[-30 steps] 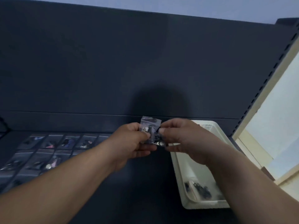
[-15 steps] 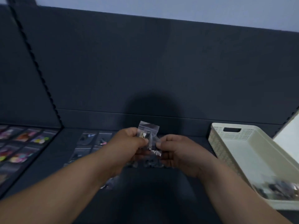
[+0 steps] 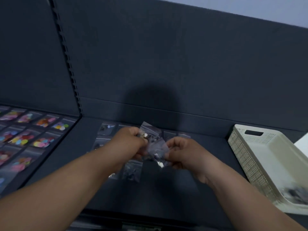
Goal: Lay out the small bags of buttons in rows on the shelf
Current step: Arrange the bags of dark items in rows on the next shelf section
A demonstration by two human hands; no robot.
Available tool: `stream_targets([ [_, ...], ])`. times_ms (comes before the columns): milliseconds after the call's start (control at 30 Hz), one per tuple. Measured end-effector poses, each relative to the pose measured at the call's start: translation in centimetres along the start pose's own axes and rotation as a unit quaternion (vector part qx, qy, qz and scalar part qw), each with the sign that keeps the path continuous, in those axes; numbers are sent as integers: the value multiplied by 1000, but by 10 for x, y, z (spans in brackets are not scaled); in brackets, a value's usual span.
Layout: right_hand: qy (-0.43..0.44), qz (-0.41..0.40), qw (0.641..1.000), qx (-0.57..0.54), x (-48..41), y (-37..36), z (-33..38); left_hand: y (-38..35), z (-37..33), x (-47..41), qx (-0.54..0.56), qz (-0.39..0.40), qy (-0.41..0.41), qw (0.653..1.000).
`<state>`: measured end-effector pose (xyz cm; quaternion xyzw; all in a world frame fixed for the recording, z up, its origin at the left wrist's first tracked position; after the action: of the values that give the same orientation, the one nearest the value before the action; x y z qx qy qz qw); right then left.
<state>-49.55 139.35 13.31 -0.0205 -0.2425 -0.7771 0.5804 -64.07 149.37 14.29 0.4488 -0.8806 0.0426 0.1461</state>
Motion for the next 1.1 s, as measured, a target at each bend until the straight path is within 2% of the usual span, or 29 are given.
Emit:
stream_targets([
  [200, -107, 31, 993, -29, 1, -26, -37, 20, 18, 3, 39, -46, 31, 998],
  [267, -92, 2, 994, 51, -1, -31, -46, 22, 21, 5, 49, -48, 35, 997],
  [300, -63, -24, 986, 153, -2, -30, -50, 22, 22, 5, 55, -48, 36, 997],
  [367, 25, -84, 924, 373, 1, -24, -53, 22, 24, 6, 60, -50, 38, 996],
  [400, 86, -104, 895, 425, 4, -21, -53, 22, 24, 7, 60, -51, 39, 996],
  [467, 218, -96, 862, 447, 10, -22, -55, 20, 25, 7, 61, -52, 41, 996],
  [567, 313, -62, 824, 468, 6, -27, -66, 17, 25, 8, 48, -45, 40, 997],
  [633, 300, -31, 836, 457, 3, -31, -70, 15, 25, 10, 38, -39, 36, 998],
  [733, 280, -41, 854, 437, -1, -34, -71, 14, 24, 12, 34, -37, 34, 998],
  [933, 290, -41, 850, 439, -5, -36, -70, 13, 25, 12, 6, -51, 27, 998],
  [1033, 300, -41, 847, 438, -6, -37, -71, 11, 26, 11, 31, -50, 33, 998],
  [1100, 297, -58, 860, 411, -6, -36, -72, 9, 26, 11, 49, -44, 40, 997],
])
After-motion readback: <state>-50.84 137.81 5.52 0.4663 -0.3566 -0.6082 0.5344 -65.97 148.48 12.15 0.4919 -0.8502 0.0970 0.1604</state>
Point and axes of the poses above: each hand's wrist, its own x-axis away from the middle knuckle, its own y-axis out of the back of the hand, z = x × y, the point moved 1 cm from there along -x, towards the middle knuckle, and after that the axes turned 8 degrees about x, right-handed, at the moved point
